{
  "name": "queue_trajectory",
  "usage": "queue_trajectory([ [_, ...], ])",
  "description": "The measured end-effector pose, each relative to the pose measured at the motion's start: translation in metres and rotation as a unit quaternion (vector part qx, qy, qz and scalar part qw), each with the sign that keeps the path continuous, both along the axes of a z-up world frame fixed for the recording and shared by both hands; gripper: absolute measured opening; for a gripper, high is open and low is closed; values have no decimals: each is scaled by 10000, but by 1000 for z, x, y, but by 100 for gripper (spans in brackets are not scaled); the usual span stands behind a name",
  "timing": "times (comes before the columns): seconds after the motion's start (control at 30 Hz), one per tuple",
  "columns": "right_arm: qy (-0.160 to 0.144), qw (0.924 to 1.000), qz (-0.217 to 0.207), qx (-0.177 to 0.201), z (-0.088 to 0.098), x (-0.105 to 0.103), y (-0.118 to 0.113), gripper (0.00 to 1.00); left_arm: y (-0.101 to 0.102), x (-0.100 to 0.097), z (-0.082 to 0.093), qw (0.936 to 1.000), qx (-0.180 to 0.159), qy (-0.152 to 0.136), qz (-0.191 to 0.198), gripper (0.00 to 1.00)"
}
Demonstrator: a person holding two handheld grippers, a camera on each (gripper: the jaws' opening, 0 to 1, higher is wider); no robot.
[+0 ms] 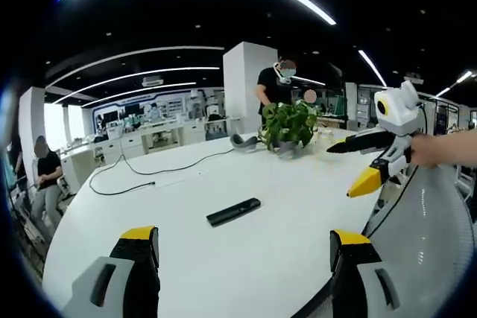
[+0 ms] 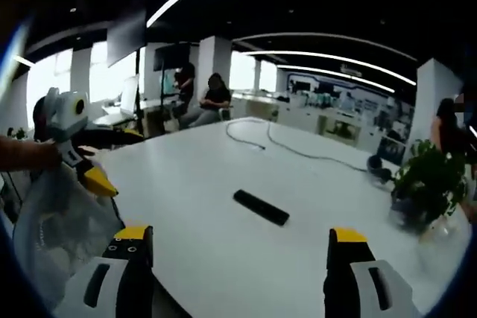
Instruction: Press the specified remote control buttons in sequence, fully releasing each button before pressing the next.
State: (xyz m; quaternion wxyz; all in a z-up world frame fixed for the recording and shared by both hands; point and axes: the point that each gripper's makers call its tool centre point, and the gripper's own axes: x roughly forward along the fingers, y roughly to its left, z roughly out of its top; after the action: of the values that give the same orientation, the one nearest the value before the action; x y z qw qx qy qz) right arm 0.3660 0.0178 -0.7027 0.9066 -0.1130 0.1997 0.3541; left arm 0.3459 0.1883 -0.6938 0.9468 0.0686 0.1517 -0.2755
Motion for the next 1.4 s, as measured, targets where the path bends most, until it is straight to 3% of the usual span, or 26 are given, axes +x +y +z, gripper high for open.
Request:
queue_trajectory([
  [0.77, -185, 9990, -303, -260, 11, -19, -28, 94, 1, -1, 2, 10000, -50, -43, 48, 100],
  [0.8, -267, 9987, -347, -244, 16, -19, -29, 94, 1, -1, 2, 10000, -48, -46, 47, 100],
  [0.83, -686, 9965, -434, -208, 31, -16, -32, 91, 1, -1, 2, 10000, -32, -53, 49, 100],
  [0.9, -1104, 9929, -451, -55, 48, -18, -33, 88, 2, 0, 3, 10000, -28, -66, 55, 100],
  [0.97, -1193, 9909, -583, 208, 55, -22, -35, 91, 2, 0, 3, 9999, -60, -65, 59, 100],
  [1.23, -1601, 9823, -915, 319, 76, -15, -51, 98, 4, 1, 9, 9997, -139, -183, 104, 100],
  [1.4, -1761, 9781, -1110, 83, 80, -7, -73, 99, 7, 2, 12, 9994, -193, -241, 181, 100],
])
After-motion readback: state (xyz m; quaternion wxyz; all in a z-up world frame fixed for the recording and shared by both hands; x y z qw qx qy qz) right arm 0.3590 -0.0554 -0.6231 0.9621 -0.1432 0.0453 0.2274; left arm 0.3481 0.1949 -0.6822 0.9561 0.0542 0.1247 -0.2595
